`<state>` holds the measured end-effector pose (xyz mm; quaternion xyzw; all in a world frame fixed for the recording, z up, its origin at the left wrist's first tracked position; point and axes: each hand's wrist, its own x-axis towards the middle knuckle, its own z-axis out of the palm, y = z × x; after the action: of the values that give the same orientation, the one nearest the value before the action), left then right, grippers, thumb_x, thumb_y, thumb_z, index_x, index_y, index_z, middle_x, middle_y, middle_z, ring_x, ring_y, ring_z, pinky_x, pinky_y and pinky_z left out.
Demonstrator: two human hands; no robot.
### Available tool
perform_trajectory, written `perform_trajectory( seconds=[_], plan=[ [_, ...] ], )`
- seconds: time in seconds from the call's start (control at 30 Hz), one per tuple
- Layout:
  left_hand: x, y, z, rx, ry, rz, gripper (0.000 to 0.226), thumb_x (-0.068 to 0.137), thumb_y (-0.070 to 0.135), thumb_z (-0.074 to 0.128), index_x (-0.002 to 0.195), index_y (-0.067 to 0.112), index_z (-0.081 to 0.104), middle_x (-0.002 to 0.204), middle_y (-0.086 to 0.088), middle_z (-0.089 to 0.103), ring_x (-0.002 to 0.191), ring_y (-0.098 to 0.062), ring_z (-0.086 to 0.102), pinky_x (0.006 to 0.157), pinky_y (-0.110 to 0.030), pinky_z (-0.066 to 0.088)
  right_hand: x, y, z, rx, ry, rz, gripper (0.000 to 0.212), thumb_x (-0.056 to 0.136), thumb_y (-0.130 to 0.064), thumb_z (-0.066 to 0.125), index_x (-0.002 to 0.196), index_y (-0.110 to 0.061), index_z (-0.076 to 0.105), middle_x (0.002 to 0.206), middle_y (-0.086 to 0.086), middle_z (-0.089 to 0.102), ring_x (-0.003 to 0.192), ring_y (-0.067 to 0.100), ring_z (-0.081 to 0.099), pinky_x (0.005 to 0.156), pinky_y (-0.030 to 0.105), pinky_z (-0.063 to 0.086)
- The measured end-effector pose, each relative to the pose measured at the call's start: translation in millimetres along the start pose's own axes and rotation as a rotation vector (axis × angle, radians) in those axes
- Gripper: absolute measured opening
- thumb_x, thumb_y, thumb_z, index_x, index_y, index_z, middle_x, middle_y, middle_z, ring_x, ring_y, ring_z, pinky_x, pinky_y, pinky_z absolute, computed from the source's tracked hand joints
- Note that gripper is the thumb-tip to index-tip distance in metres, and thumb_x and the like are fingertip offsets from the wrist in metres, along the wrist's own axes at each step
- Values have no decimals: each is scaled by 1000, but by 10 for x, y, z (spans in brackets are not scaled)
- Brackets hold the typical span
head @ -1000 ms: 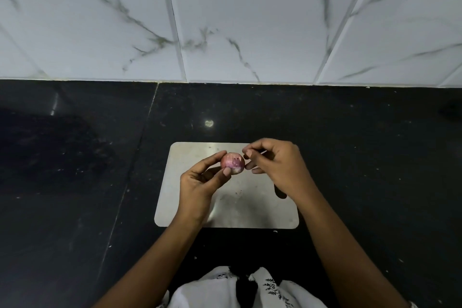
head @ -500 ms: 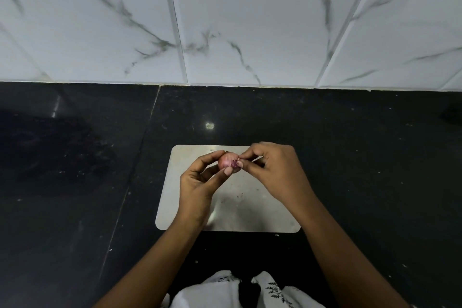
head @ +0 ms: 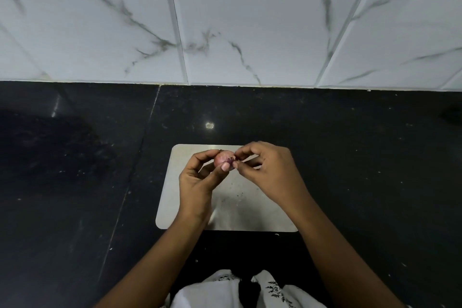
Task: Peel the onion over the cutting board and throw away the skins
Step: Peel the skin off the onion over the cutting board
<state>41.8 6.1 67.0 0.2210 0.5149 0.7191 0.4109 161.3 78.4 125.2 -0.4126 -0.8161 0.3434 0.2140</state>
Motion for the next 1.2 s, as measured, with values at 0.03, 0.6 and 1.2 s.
perform_trajectory(
  seconds=[0.03,0.6,1.2],
  plan=[
    [-5,-1,5,11,-1,8,32,66,11,74,97,14,65,97,-7,72,96,-25,69,87,-41,55,3,-7,5,-29,11,-9,19,81,-20,69,100,-17,69,99,-2,69,80,5,62,72,13,50],
    [39,-144,-102,-214,-107,-150,59,35,41,94,88,21,76,98,-2,73,90,-18,70,69,-25,56,353,257,19,-68,-45,120,2,84,-17,66,86,-18,65,78,-2,68,67,4,64,65,19,52],
    [119,-368,-306,-226,149,-362,18,84,9,61,100,14,68,103,-7,70,85,-14,71,76,-26,58,201,681,309,52,-211,156,12,82,-12,67,92,-17,72,89,-2,72,72,7,68,77,26,56]
  ],
)
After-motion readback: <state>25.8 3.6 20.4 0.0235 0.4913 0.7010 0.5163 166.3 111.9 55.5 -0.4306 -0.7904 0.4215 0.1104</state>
